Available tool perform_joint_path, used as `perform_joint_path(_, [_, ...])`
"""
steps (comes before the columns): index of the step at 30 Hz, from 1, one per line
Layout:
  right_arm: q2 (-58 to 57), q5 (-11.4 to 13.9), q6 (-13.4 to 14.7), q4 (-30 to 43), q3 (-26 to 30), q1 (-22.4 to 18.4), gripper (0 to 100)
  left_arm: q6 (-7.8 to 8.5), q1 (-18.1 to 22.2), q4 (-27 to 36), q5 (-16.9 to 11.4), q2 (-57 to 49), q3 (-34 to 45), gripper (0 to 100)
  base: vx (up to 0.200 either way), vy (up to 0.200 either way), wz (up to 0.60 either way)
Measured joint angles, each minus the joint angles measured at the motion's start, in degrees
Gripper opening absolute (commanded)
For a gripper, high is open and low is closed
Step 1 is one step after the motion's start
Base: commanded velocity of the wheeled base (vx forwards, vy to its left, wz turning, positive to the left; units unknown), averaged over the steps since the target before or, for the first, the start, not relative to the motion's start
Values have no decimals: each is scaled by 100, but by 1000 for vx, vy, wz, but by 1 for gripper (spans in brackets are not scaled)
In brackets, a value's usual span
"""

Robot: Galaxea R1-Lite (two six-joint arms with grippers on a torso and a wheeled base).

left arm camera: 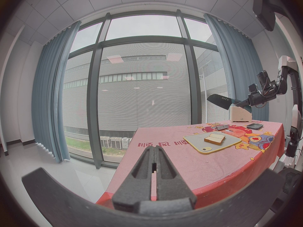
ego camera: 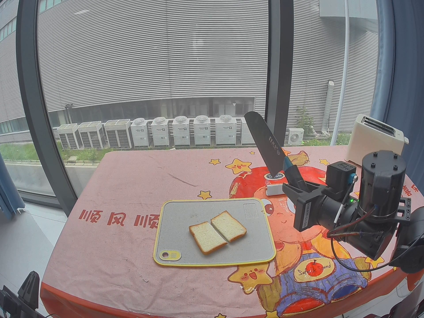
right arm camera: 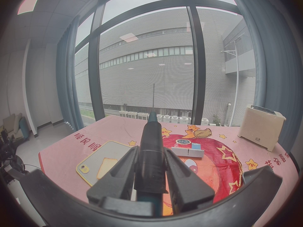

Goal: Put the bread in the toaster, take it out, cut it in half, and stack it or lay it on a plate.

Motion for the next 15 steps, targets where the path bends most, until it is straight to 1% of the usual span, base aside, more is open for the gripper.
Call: perform_joint_path(15, [-13,35,27,-50,55,-193,0,0,0,0,0,0,0,0,0,0,0])
